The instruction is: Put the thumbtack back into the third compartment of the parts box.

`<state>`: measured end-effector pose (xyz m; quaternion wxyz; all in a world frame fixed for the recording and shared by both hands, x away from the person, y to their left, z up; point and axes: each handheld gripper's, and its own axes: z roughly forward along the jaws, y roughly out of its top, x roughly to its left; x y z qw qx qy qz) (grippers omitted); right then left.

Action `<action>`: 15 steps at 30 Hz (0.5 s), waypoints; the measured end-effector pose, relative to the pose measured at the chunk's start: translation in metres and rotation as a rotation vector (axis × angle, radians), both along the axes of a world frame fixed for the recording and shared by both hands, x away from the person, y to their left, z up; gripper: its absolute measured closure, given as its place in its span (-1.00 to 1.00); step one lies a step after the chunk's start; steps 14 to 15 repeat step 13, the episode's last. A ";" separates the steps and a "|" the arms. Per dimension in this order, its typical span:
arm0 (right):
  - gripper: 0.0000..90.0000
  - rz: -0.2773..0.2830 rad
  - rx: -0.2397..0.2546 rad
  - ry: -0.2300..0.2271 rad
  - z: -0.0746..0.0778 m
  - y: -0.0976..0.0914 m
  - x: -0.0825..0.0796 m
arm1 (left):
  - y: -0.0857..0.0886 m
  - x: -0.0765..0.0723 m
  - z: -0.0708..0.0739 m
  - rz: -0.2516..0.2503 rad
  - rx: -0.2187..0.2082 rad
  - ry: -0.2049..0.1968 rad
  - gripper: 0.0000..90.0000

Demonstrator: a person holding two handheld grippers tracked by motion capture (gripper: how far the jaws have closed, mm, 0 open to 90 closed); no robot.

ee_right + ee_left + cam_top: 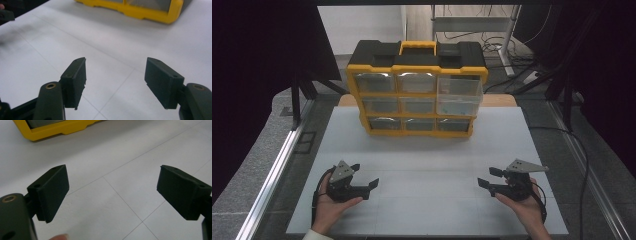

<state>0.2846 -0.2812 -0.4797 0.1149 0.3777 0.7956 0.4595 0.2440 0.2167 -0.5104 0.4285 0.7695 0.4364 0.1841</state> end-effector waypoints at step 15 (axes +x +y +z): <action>-0.27 -0.019 0.024 0.001 -0.012 -0.007 0.001 | 0.000 0.003 0.000 0.003 -0.004 0.000 -0.76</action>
